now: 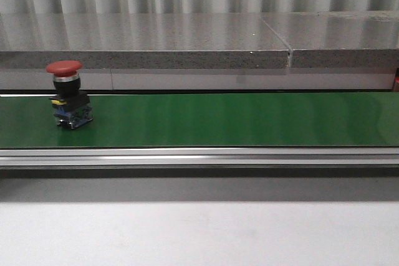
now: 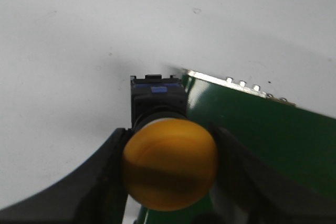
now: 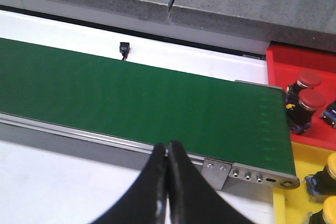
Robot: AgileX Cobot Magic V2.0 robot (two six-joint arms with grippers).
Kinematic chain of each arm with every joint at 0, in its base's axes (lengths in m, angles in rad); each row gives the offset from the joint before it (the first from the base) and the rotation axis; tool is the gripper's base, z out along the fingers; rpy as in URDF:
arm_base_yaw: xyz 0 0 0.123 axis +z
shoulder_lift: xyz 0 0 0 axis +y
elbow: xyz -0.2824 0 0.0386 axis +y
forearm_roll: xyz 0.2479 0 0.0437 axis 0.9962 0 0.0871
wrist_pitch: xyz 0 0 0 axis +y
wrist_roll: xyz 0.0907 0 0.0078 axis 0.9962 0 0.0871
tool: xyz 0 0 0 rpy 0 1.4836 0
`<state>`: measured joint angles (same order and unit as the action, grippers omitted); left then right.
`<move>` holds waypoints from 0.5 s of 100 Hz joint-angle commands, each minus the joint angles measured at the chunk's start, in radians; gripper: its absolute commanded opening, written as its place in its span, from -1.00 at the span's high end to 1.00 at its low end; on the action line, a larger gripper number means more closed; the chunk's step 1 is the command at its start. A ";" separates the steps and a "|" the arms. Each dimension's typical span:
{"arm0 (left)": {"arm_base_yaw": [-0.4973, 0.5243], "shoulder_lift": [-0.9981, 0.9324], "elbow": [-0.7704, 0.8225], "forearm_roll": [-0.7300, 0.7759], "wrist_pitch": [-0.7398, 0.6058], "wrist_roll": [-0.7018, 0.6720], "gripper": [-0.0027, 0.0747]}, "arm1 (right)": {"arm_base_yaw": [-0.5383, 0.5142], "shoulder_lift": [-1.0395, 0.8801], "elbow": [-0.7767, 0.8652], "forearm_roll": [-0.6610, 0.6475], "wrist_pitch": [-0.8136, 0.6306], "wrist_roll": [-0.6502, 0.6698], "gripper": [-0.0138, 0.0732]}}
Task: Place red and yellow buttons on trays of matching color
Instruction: 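Grasp a yellow-capped button from the pile with the left gripper, then set the yellow button on the belt behind the red one, release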
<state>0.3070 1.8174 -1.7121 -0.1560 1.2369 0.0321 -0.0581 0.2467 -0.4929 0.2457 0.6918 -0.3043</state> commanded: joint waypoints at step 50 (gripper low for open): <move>-0.139 -0.190 0.246 -0.030 -0.091 0.016 0.69 | 0.001 0.008 -0.026 0.018 -0.066 -0.012 0.72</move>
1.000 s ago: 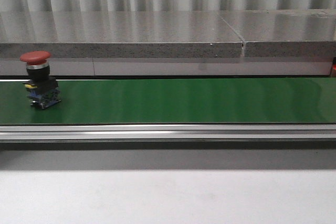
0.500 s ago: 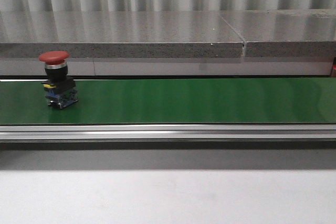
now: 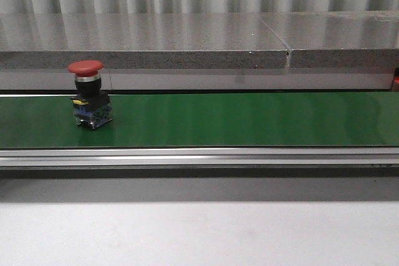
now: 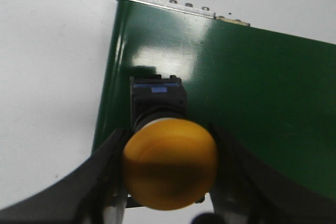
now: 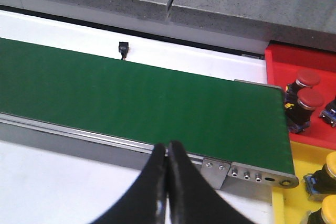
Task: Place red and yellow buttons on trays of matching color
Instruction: 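Set the yellow button on the belt behind the red one, release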
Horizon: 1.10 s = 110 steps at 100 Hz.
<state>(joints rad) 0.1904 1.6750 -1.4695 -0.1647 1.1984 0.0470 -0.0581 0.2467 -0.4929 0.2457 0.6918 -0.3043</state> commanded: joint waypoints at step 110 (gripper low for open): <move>-0.039 -0.004 0.064 -0.015 -0.036 0.001 -0.33 | 0.001 0.008 -0.026 0.018 -0.066 -0.012 0.72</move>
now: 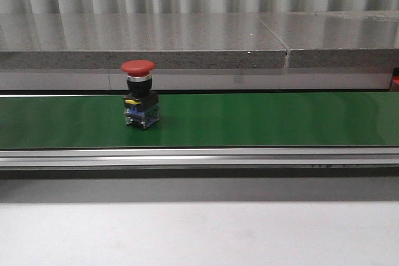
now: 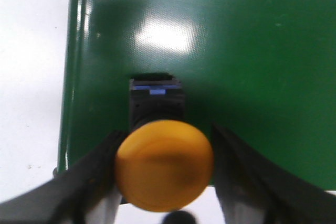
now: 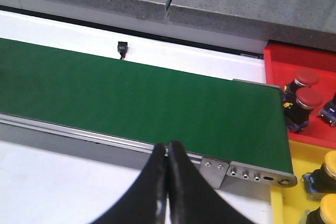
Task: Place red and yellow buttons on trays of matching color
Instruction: 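Set the yellow button on the belt behind the red one, release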
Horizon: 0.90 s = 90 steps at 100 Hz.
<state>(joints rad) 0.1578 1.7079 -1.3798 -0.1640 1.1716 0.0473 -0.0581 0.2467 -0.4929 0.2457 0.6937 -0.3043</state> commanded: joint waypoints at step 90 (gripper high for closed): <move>-0.356 -0.442 0.117 -0.041 -0.333 0.134 0.98 | 0.001 0.008 -0.026 0.018 -0.069 -0.012 0.72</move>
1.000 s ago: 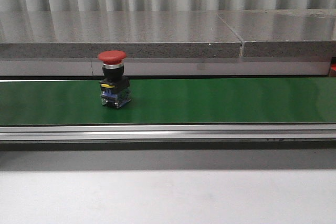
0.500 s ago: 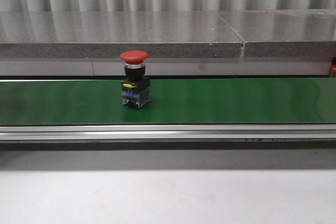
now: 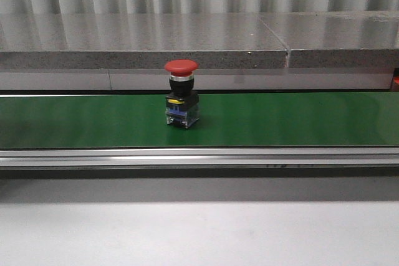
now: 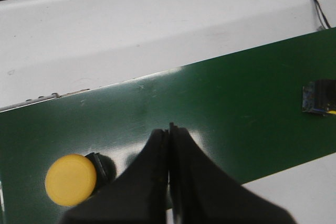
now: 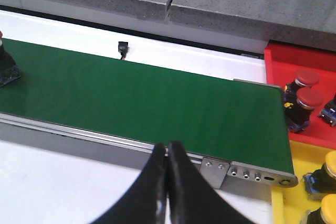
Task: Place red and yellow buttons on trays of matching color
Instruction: 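Set the yellow button on the belt behind the red one, release, then lower the right gripper onto the red button at the belt's end and grasp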
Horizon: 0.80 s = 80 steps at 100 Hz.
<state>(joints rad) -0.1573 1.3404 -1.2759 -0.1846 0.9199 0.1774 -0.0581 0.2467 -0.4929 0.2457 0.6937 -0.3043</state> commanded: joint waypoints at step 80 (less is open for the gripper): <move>-0.137 -0.829 0.627 -0.020 -0.264 0.004 0.98 | 0.010 0.062 -0.075 0.019 -0.077 -0.009 0.72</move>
<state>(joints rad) -0.2860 0.5592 -0.6541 -0.1861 0.7199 0.1787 -0.0565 0.2576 -0.5067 0.2457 0.6937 -0.3043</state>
